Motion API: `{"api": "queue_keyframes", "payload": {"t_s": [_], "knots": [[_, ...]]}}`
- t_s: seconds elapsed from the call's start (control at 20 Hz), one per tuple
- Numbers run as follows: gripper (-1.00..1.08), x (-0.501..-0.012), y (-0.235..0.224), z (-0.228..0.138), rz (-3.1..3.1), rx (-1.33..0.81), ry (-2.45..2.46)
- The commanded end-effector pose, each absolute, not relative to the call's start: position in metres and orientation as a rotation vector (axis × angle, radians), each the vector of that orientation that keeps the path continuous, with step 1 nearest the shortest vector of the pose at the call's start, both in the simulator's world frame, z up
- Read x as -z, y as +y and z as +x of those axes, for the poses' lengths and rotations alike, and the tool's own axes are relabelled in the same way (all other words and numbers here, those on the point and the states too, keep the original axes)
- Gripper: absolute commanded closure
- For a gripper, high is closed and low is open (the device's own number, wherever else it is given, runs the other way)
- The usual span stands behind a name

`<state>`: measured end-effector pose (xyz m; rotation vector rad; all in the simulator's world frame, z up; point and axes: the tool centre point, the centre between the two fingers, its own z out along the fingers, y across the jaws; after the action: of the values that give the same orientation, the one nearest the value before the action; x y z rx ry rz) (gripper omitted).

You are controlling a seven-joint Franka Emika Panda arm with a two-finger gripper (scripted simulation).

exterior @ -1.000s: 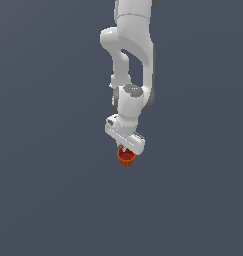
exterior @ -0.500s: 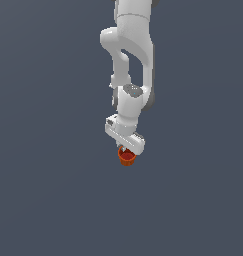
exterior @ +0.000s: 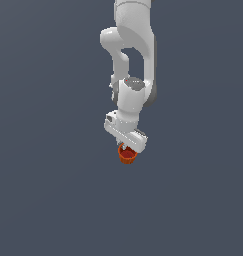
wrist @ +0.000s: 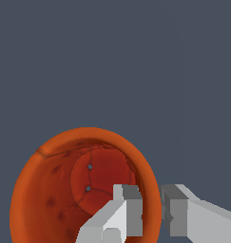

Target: Pick up the object and move it to a goal position.

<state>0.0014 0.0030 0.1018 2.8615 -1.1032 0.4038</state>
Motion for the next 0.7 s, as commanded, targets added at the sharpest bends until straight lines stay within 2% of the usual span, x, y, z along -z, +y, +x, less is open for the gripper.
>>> {"api": "queue_keyframes", "payload": {"t_s": [0.0, 0.65], "knots": [[1.08, -0.119, 0.004, 0.006, 2.862, -0.408, -1.104], [1.08, -0.244, 0.009, 0.036, 2.862, -0.408, -1.105]]}}
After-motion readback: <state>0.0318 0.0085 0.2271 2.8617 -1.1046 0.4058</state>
